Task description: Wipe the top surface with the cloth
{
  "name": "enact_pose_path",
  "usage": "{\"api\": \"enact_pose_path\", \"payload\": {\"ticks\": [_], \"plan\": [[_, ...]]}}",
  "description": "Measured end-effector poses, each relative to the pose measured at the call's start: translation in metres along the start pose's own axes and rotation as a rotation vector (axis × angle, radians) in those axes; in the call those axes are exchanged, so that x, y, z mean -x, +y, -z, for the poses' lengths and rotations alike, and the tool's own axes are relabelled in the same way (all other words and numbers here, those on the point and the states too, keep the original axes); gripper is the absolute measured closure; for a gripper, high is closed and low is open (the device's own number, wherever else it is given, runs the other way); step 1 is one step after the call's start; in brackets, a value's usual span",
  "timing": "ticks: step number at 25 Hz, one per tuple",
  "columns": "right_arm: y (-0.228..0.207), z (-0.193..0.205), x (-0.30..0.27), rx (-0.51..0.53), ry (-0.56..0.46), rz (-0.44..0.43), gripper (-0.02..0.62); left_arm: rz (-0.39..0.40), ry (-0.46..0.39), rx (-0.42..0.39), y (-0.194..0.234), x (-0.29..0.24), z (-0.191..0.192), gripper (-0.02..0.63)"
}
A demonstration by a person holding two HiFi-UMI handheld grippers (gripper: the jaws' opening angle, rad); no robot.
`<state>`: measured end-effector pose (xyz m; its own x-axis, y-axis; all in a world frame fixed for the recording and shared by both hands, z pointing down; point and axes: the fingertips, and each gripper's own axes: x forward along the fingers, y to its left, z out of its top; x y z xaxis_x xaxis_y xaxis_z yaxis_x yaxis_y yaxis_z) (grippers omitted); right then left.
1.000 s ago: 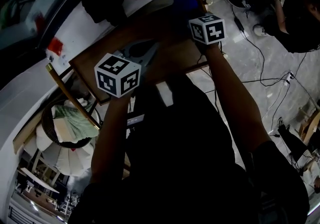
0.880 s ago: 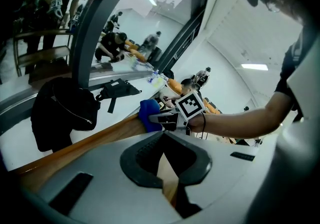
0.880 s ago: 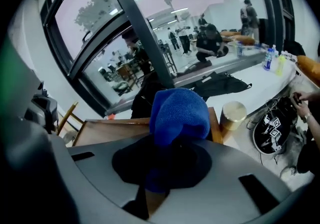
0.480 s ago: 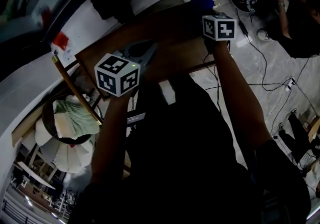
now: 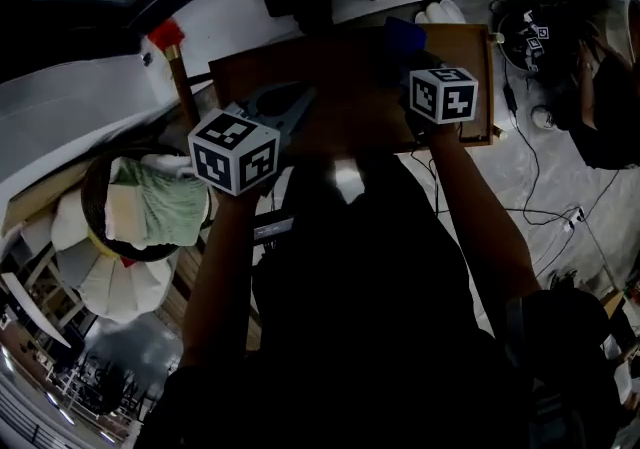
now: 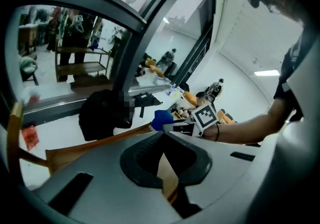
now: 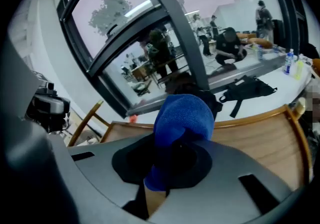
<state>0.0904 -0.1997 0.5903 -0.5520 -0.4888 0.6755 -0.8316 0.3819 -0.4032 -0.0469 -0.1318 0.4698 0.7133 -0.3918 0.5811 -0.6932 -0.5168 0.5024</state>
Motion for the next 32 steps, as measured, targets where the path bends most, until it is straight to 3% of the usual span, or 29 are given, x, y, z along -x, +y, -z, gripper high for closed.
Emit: {"api": "enact_pose_path", "payload": {"ticks": [8,14,20,27,32], "plan": [[0.196,0.003,-0.081,0.068,0.037,-0.244,0.534,-0.118,-0.067,0.053,0.068,0.120,0.027,0.598],[0.288,0.023,-0.136,0.086,0.089,-0.338,0.534,-0.148,-0.082,0.093,0.106,0.168,0.053,0.598],[0.319,0.055,-0.183,0.071,0.170,-0.324,0.534,-0.121,-0.066,0.124,0.125,0.179,0.073,0.598],[0.312,0.082,-0.203,0.134,0.256,-0.239,0.534,-0.075,-0.057,0.113,0.127,0.171,0.069,0.598],[0.309,0.084,-0.206,0.173,0.282,-0.254,0.534,-0.060,-0.045,0.105,0.128,0.161,0.067,0.598]]}}
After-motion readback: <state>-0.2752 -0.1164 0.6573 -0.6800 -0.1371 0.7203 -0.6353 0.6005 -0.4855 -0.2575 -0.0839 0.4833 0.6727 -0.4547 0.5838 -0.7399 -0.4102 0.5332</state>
